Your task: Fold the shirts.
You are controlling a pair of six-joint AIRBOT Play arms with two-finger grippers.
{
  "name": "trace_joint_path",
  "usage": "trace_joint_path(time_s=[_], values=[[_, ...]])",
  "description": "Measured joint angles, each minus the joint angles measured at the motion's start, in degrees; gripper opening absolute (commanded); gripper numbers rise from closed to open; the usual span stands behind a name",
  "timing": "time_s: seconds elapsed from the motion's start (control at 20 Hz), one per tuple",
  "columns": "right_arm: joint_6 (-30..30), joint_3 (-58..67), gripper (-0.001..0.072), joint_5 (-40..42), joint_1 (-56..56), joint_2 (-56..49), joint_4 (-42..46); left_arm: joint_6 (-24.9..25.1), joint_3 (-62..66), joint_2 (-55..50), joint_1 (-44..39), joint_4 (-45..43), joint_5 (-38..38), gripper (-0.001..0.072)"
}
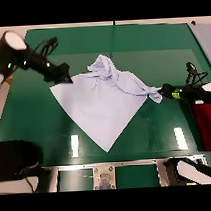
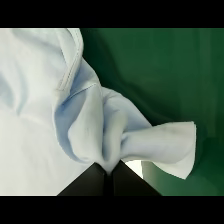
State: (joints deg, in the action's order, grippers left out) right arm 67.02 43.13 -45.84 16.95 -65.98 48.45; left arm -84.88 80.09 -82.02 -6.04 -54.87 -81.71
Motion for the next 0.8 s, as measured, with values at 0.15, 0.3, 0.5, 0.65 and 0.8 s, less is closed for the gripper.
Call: trace_joint_path(time_s=[0.15, 0.3, 0.5, 0.65, 0.8], values=[[0.0, 0.96, 0.0015, 1.16, 0.0, 0.0, -0.92, -4.11, -25.57, 14.12, -0.15, 2.03, 9.27, 0.0239], [-0.04, 1.46, 0.0015, 1.79, 0.0, 0.0, -2.08, -7.15, -45.55, 22.6, -0.42, 8.55, 18.51, 0.0449], [-0.04, 1.7, 0.0015, 2.34, 0.0, 0.0, -2.89, -5.49, -59.87, 26.1, -6.08, 21.24, 30.73, 0.0356], [-0.04, 1.73, 0.0015, 2.43, 0.0, 0.0, -3.17, -5.99, -63.84, 25.94, -13.18, 26.29, 40.83, 0.0357], [-0.02, 1.75, 0.0015, 2.29, 0.0, 0.0, -3.39, -6.27, -64.98, 22.71, -16.76, 32.22, 45.94, 0.0354]])
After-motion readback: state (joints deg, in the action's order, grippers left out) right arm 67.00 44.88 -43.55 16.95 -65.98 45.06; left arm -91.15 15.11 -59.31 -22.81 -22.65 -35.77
